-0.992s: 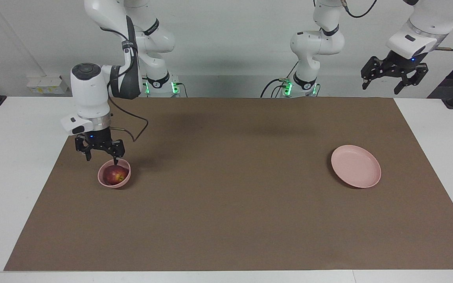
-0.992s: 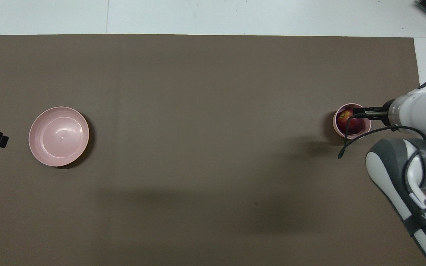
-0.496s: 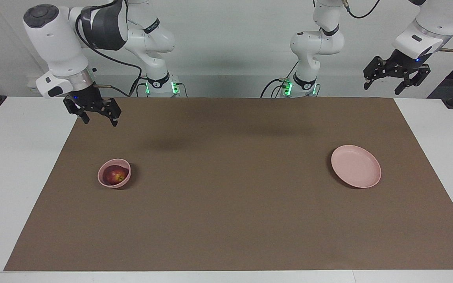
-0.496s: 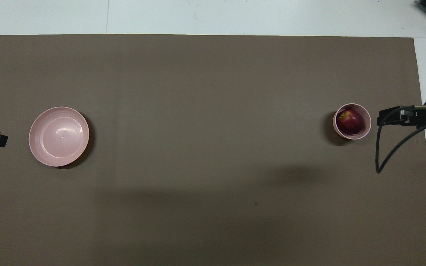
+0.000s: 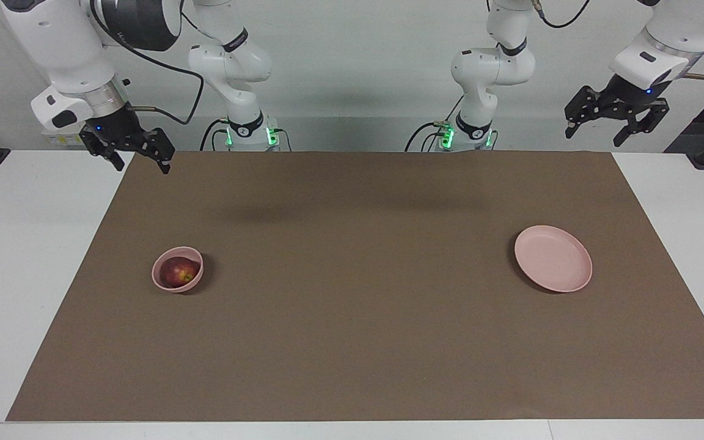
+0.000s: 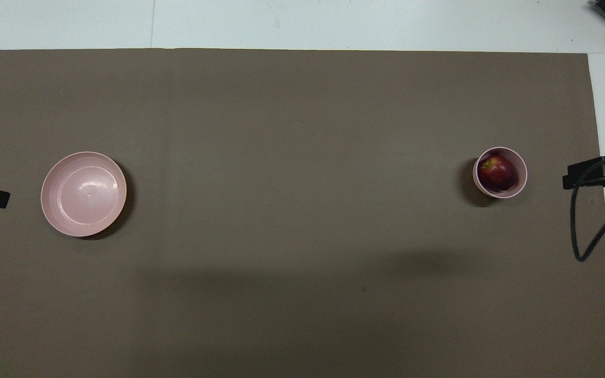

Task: Move apple from plate to bowl

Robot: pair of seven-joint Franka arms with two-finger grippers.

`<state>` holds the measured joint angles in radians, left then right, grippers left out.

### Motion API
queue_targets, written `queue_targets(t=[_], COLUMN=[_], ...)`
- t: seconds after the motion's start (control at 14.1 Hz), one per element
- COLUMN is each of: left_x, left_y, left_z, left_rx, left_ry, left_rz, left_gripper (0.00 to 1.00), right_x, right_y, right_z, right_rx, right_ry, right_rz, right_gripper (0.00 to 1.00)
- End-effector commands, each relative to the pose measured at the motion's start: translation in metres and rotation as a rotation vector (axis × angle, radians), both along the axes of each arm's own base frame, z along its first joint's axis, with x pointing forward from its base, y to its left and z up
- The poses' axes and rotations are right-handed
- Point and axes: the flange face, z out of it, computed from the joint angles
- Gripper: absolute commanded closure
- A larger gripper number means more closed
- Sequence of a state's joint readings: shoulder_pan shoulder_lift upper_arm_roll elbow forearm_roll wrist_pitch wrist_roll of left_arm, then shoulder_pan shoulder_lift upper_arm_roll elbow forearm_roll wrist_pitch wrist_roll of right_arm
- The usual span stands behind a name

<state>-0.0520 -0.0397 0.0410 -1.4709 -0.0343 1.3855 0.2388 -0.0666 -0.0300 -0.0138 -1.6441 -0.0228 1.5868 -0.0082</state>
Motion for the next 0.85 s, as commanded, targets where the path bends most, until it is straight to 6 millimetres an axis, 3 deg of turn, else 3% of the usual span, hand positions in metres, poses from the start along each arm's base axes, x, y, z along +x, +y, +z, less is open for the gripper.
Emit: queue_targets(t=[0.0, 0.28, 0.78], left_x=[-0.002, -0.002, -0.002], left_y=[0.005, 0.005, 0.0], left_z=[0.006, 0.005, 0.005], left_rx=[-0.015, -0.015, -0.018], left_ry=[0.0, 0.002, -0.001], left_rz=[0.005, 0.005, 0.001], left_gripper=[0.0, 0.0, 0.0], right_x=[0.001, 0.0, -0.002], right_y=[0.002, 0.01, 0.006], right_z=[0.014, 0.022, 0.03], right_rx=[0.023, 0.032, 0.03], right_ry=[-0.004, 0.001, 0.014], right_rz=[0.03, 0.034, 0.027], right_gripper=[0.0, 0.0, 0.0])
